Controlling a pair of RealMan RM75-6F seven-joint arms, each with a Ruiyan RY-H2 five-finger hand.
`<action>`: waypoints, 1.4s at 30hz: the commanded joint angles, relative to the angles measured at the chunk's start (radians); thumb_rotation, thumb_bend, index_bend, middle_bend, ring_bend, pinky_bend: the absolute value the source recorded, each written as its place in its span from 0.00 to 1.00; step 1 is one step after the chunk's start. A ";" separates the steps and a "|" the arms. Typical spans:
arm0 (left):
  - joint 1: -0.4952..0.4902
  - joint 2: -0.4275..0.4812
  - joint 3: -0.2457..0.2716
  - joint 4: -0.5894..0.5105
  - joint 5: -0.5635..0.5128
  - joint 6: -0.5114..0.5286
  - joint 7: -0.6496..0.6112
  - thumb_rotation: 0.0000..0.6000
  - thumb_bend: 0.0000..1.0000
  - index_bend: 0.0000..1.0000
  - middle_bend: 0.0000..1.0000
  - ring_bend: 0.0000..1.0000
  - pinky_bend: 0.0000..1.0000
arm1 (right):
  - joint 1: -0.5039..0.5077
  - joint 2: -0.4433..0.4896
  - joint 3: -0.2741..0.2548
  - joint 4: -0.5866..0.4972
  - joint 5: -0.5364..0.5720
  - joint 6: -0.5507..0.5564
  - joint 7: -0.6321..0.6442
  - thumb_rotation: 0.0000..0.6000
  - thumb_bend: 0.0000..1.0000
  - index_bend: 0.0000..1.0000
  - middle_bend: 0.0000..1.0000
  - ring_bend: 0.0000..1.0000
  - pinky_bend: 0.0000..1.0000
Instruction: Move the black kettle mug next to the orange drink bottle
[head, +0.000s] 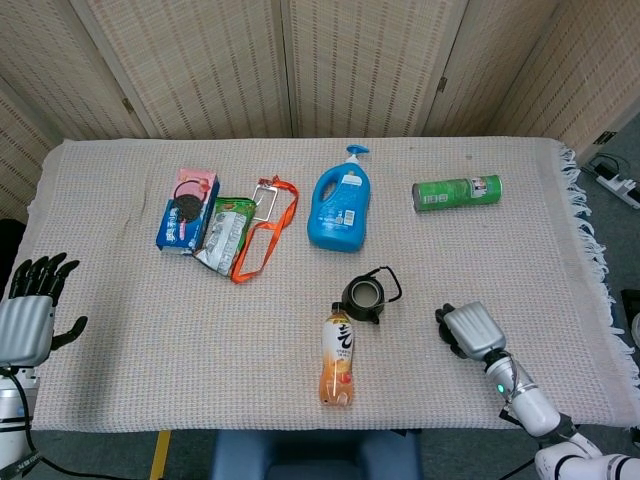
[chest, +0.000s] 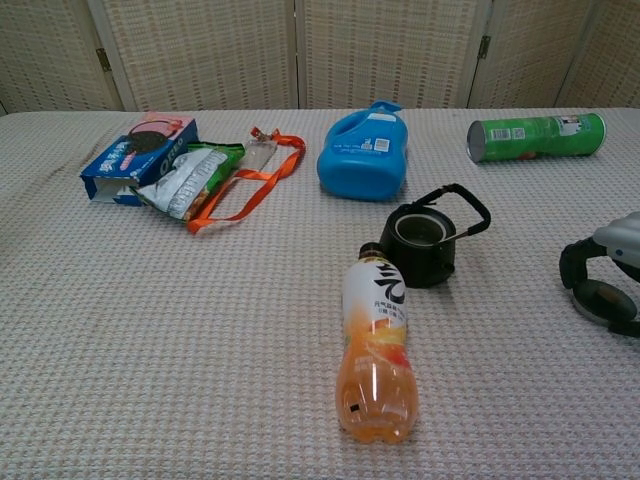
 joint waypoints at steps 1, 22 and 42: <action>0.002 0.002 -0.002 -0.001 0.000 0.000 0.001 1.00 0.23 0.13 0.06 0.04 0.00 | 0.002 0.032 0.005 -0.050 -0.019 0.020 0.020 1.00 0.35 0.46 0.45 0.74 0.62; 0.013 0.023 -0.018 -0.026 0.008 -0.003 0.008 1.00 0.23 0.13 0.06 0.04 0.00 | 0.278 0.125 0.163 -0.283 0.151 -0.159 -0.058 1.00 0.35 0.48 0.45 0.75 0.63; 0.027 0.028 -0.021 -0.033 0.009 -0.001 0.010 1.00 0.23 0.13 0.06 0.04 0.00 | 0.463 -0.049 0.117 -0.117 0.396 -0.178 -0.244 1.00 0.35 0.44 0.38 0.75 0.63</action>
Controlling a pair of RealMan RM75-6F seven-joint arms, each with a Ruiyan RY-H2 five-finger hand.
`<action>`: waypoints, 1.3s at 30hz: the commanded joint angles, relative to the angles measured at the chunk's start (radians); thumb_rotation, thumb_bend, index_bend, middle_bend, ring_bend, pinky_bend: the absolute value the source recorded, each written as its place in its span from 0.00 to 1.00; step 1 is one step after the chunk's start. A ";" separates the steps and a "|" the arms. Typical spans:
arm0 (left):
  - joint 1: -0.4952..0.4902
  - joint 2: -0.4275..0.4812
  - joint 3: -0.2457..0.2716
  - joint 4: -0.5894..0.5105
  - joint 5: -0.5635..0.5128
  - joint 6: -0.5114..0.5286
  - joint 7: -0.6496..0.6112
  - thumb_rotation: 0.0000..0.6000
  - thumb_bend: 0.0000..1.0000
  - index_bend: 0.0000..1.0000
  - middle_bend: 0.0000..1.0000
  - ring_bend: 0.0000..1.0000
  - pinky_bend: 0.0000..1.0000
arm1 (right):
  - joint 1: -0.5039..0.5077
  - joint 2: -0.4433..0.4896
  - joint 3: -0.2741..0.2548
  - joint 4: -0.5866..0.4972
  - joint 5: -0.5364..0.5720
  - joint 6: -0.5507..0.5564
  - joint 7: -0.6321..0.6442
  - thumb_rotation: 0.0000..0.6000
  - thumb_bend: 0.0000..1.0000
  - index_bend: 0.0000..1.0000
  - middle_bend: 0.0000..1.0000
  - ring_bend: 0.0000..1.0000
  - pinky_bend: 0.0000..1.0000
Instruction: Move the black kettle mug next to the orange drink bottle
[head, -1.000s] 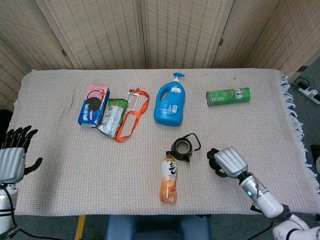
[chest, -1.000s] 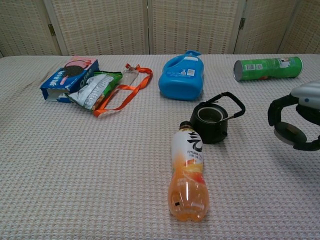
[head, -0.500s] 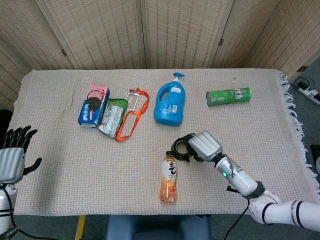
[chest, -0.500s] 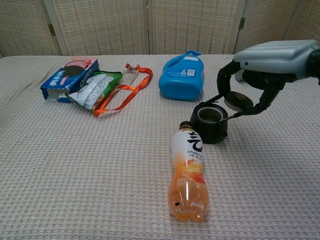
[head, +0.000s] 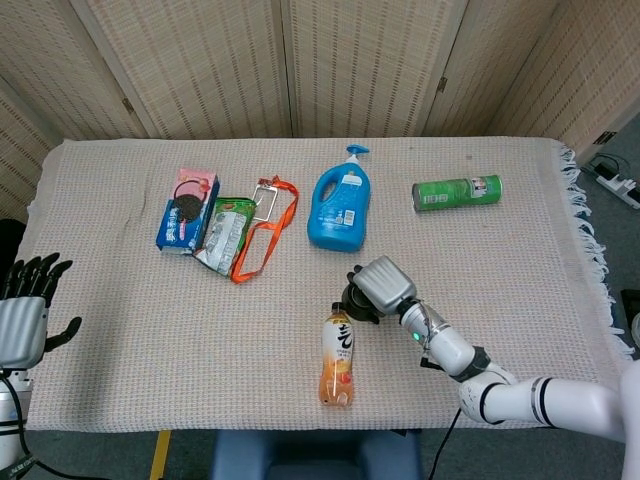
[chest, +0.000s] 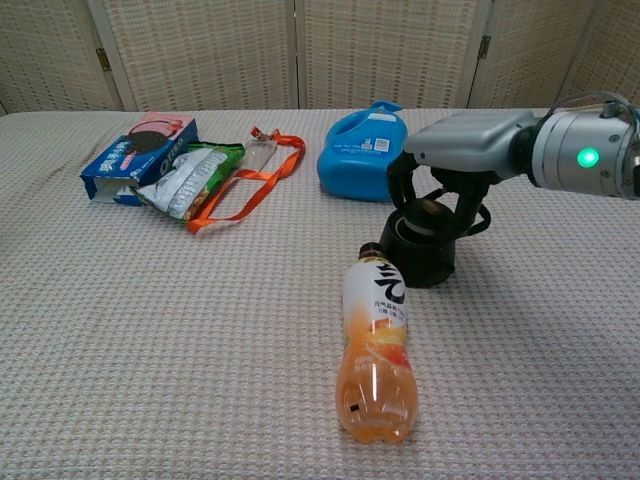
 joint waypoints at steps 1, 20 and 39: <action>0.001 0.000 -0.001 0.000 0.000 0.000 -0.001 1.00 0.23 0.13 0.06 0.04 0.00 | 0.012 -0.004 -0.013 0.005 0.019 0.005 -0.009 1.00 0.35 0.43 0.36 0.75 0.63; 0.000 -0.003 -0.010 0.008 0.001 -0.004 -0.006 1.00 0.23 0.13 0.06 0.04 0.00 | -0.001 0.030 -0.044 -0.053 -0.092 0.082 0.090 1.00 0.35 0.13 0.17 0.75 0.63; 0.011 -0.003 -0.006 0.006 0.002 -0.002 -0.010 1.00 0.23 0.13 0.06 0.04 0.00 | -0.084 0.087 -0.119 -0.136 -0.217 0.129 0.150 1.00 0.35 0.19 0.36 0.78 0.63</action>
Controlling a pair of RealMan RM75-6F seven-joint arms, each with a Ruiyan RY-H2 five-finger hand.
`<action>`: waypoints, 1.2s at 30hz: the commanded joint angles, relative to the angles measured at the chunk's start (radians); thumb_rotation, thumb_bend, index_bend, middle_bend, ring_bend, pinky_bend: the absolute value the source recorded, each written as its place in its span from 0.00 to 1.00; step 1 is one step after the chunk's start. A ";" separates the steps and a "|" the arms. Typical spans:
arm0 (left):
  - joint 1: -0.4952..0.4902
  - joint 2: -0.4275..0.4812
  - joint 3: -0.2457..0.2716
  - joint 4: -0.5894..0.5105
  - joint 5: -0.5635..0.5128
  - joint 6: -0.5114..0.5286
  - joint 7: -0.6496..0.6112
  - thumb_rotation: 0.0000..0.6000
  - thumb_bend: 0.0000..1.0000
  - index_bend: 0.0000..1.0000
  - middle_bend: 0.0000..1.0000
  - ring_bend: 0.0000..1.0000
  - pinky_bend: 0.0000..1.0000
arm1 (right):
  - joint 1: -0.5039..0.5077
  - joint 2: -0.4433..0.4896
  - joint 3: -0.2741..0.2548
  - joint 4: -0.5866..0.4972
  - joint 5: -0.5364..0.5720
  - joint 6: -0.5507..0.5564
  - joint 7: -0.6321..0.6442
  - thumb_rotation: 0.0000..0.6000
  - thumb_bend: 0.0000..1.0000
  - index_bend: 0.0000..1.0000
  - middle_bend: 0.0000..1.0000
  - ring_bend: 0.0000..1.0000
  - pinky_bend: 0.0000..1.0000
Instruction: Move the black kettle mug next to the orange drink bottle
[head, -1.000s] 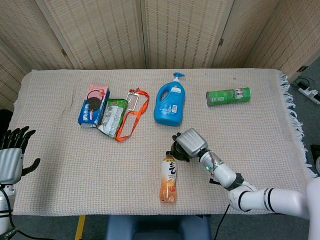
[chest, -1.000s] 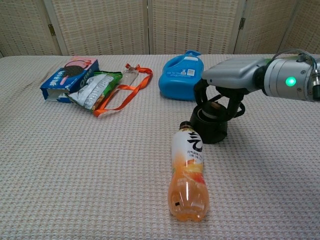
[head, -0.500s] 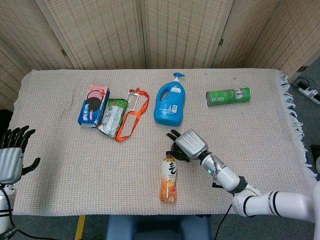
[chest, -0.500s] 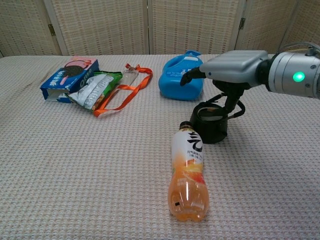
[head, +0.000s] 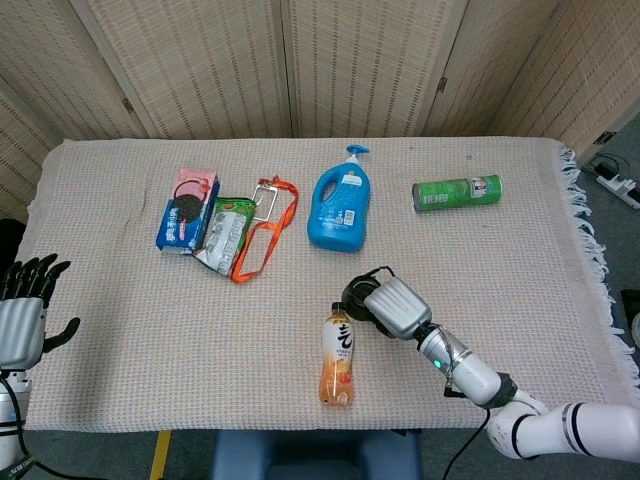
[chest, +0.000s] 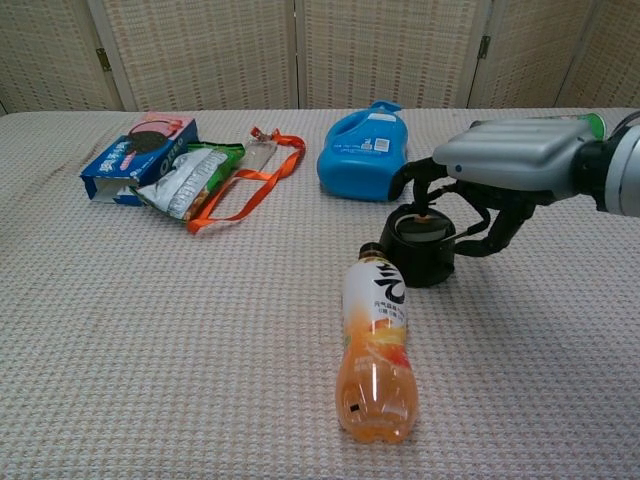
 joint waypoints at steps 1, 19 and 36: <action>0.001 0.001 0.000 -0.001 0.000 0.001 -0.002 1.00 0.23 0.13 0.06 0.04 0.00 | -0.001 -0.006 -0.003 0.010 -0.001 -0.007 0.001 1.00 0.35 0.19 0.36 0.78 0.63; 0.004 -0.002 0.000 -0.001 0.002 -0.003 -0.005 1.00 0.23 0.13 0.06 0.04 0.00 | -0.033 -0.007 -0.005 0.031 -0.026 0.010 0.028 1.00 0.35 0.19 0.36 0.78 0.63; 0.006 -0.002 -0.002 0.019 0.002 -0.006 -0.023 1.00 0.23 0.13 0.06 0.04 0.00 | -0.102 0.072 -0.006 -0.047 -0.091 0.127 0.012 1.00 0.35 0.19 0.36 0.78 0.63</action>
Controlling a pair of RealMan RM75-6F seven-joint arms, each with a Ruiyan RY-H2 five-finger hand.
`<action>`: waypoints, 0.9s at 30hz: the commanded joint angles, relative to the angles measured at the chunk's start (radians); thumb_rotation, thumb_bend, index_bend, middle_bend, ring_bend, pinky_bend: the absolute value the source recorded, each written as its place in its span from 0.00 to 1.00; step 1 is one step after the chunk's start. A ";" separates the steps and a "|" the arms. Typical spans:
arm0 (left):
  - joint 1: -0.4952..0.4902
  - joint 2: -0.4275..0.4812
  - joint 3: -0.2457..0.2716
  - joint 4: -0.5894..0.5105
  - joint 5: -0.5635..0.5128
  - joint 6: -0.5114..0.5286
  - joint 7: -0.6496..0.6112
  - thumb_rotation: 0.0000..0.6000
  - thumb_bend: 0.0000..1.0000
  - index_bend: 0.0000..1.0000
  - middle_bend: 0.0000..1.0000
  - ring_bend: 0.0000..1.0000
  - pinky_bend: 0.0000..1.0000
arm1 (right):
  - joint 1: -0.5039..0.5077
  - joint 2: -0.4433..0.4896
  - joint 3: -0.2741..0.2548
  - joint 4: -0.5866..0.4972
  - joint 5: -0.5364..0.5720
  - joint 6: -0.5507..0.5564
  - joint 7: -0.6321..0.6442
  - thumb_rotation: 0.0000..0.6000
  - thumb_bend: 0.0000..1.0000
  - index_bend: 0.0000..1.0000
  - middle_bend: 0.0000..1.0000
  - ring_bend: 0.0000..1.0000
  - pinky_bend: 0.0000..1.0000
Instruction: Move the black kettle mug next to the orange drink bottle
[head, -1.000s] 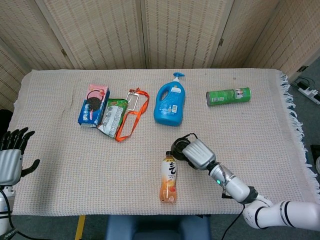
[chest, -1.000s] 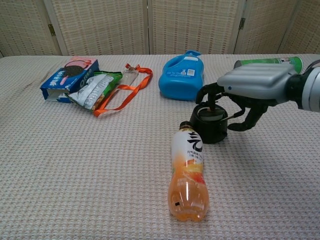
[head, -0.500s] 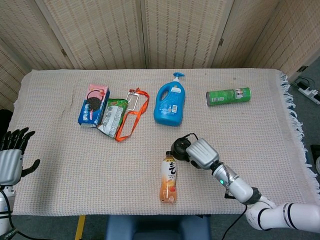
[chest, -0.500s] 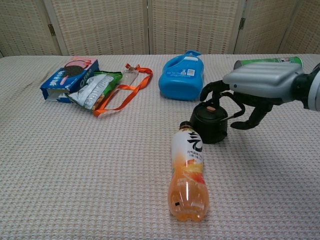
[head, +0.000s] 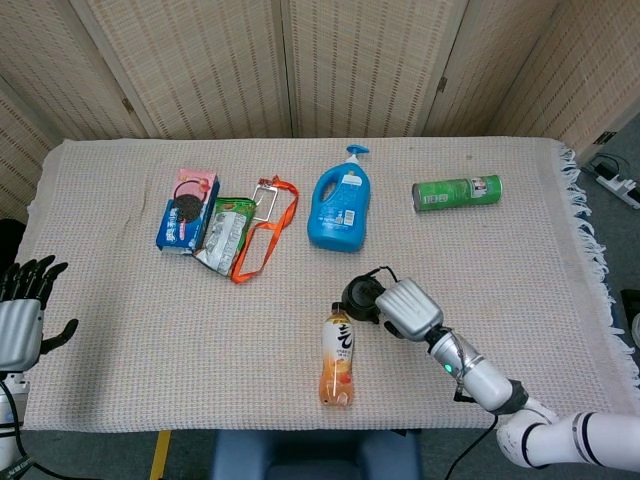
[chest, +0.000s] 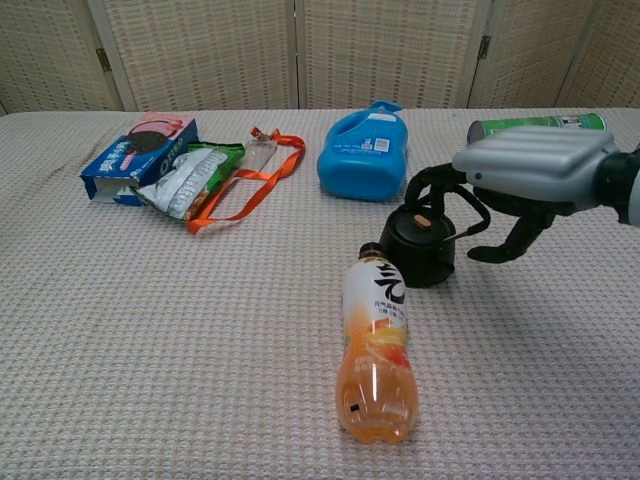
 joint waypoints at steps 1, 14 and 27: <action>-0.001 0.000 -0.002 0.005 -0.004 -0.004 -0.001 1.00 0.23 0.13 0.06 0.04 0.00 | -0.052 0.073 -0.003 -0.059 -0.029 0.079 -0.004 1.00 0.35 0.19 0.36 0.77 0.63; 0.014 -0.016 0.007 0.024 -0.021 0.002 0.009 1.00 0.23 0.13 0.06 0.04 0.00 | -0.373 0.213 -0.098 -0.076 -0.149 0.457 0.109 1.00 0.35 0.01 0.03 0.08 0.05; 0.045 -0.031 0.036 -0.024 0.003 0.037 0.045 1.00 0.23 0.13 0.06 0.04 0.00 | -0.609 0.181 -0.137 0.002 -0.214 0.660 0.201 1.00 0.35 0.00 0.02 0.11 0.04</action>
